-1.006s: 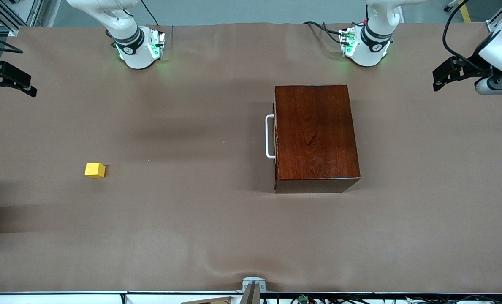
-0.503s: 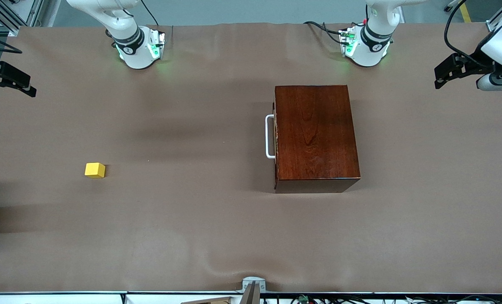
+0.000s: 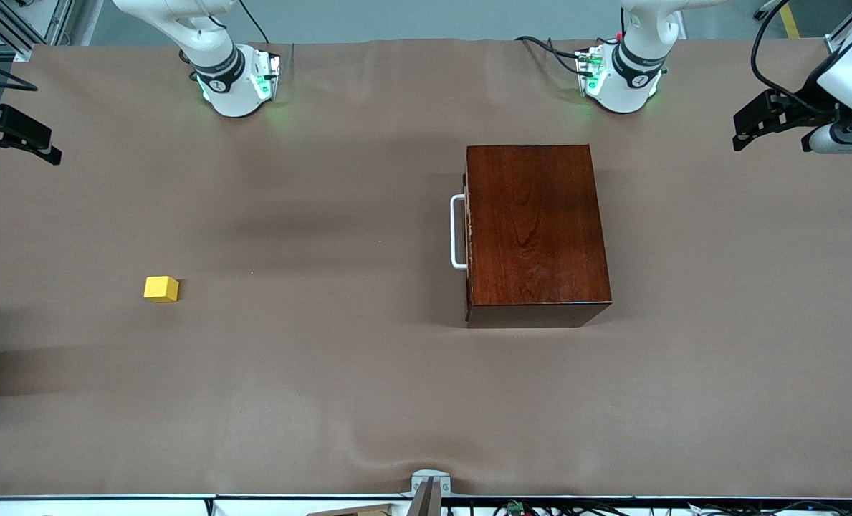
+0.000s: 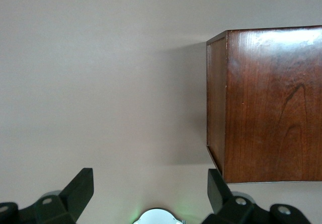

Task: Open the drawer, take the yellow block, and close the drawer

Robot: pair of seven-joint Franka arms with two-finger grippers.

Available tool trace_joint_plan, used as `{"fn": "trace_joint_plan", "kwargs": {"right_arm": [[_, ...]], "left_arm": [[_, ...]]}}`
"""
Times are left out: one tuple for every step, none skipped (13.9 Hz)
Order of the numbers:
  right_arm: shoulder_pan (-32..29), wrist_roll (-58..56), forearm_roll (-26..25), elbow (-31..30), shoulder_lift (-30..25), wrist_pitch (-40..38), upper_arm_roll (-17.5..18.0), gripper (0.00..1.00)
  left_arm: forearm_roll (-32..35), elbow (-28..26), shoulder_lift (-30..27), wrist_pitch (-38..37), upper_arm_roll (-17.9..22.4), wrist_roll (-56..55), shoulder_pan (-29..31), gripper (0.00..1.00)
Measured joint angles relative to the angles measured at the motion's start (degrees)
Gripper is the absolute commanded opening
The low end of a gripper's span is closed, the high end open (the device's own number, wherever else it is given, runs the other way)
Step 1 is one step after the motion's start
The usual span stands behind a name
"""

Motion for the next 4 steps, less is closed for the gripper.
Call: {"fn": "trace_joint_plan", "kwargs": {"right_arm": [[0.0,0.0,0.0,0.0,0.0,0.0,0.0,1.00],[0.0,0.0,0.0,0.0,0.0,0.0,0.0,1.00],[0.0,0.0,0.0,0.0,0.0,0.0,0.0,1.00],[0.0,0.0,0.0,0.0,0.0,0.0,0.0,1.00]], "left_arm": [[0.0,0.0,0.0,0.0,0.0,-0.1,0.0,1.00],[0.0,0.0,0.0,0.0,0.1,-0.1,0.1,1.00],[0.0,0.0,0.0,0.0,0.1,-0.2,0.1,1.00],[0.0,0.0,0.0,0.0,0.1,-0.2,0.1,1.00]]}}
